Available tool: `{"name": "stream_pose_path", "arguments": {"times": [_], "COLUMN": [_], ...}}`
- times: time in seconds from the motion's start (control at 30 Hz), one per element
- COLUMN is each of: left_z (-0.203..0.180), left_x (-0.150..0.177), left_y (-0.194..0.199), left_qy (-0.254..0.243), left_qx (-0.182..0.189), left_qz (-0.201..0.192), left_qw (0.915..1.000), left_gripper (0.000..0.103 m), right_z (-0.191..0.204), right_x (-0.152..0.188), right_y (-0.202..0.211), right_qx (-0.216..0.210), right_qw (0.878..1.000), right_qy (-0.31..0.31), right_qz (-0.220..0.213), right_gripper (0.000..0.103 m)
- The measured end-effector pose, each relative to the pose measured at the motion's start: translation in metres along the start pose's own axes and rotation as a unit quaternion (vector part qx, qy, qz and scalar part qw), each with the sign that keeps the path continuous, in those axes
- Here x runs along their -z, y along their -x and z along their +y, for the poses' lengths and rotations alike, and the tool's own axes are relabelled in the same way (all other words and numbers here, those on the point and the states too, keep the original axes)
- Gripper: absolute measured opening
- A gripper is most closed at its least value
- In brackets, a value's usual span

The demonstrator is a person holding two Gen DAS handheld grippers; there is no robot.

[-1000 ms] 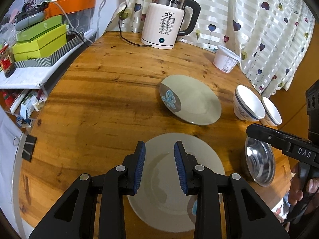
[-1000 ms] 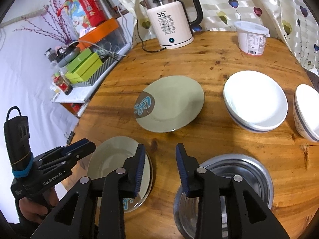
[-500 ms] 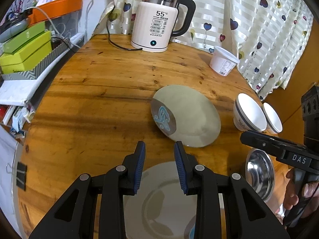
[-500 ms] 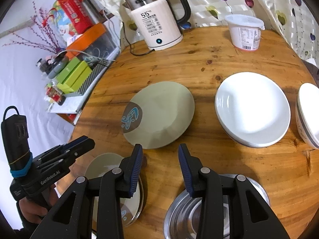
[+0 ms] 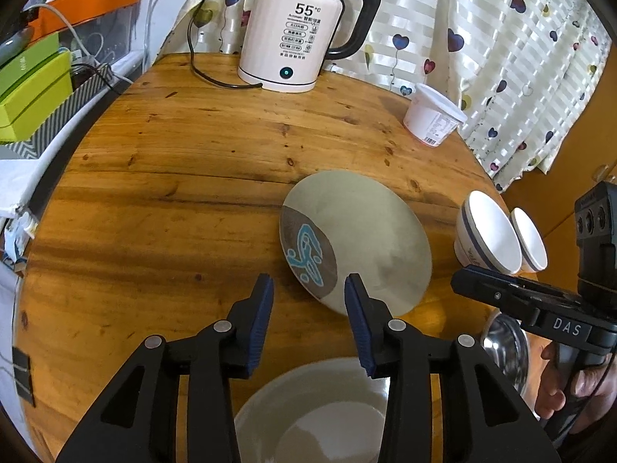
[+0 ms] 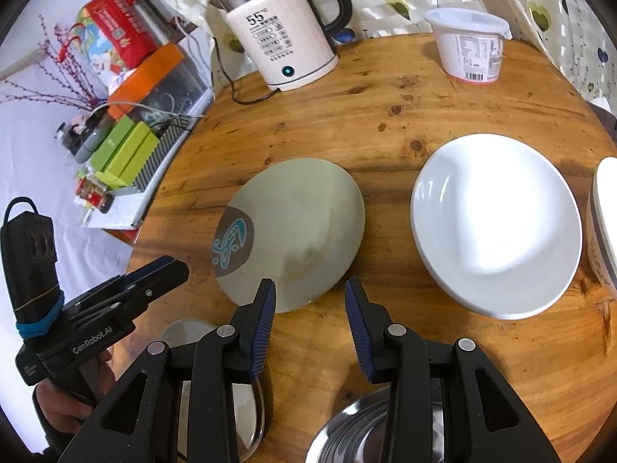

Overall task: Organize plates and bowls
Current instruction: 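Move the left gripper toward the remaining beige fish-logo plate, then grasp the rim of the remaining plate at its logo with the left gripper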

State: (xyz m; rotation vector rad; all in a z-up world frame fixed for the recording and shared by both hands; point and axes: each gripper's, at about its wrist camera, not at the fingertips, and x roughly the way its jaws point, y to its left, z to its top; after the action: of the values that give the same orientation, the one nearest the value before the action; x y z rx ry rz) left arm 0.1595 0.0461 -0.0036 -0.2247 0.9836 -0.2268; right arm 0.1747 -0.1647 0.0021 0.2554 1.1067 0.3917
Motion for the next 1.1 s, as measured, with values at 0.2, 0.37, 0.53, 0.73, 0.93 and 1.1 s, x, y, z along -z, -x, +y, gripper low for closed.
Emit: {"name": "stream_pose_path", "arguments": {"times": [0.2, 0.37, 0.53, 0.73, 0.93, 1.1], "left_z": [0.006, 0.006, 0.007, 0.01, 0.011, 0.008], "left_x": [-0.008, -0.014, -0.02, -0.025, -0.027, -0.03], "left_y": [-0.016, -0.026, -0.034, -0.042, -0.048, -0.053], "left_qy": [0.006, 0.004, 0.001, 0.002, -0.001, -0.01], "left_qx": [0.004, 0.003, 0.001, -0.001, 0.005, 0.009], "left_qz": [0.014, 0.023, 0.027, 0.034, 0.037, 0.038], "left_qw": [0.9999, 0.9997, 0.9996, 0.9994, 0.9993, 0.9992], "left_gripper": [0.04, 0.04, 0.04, 0.04, 0.04, 0.04], "right_z": [-0.004, -0.006, -0.007, -0.004, -0.001, 0.0], "right_x": [-0.005, -0.01, -0.012, -0.015, -0.018, -0.022], "right_y": [-0.01, -0.017, -0.024, -0.031, -0.037, -0.041], "right_qx": [0.004, 0.011, 0.019, 0.021, 0.03, 0.037], "right_qw": [1.0, 1.0, 0.999, 0.999, 0.999, 0.998], "right_qy": [-0.008, -0.012, -0.013, -0.01, -0.008, -0.008], "right_qz": [0.011, 0.018, 0.027, 0.035, 0.039, 0.04], "right_gripper": [0.037, 0.037, 0.037, 0.037, 0.037, 0.037]}}
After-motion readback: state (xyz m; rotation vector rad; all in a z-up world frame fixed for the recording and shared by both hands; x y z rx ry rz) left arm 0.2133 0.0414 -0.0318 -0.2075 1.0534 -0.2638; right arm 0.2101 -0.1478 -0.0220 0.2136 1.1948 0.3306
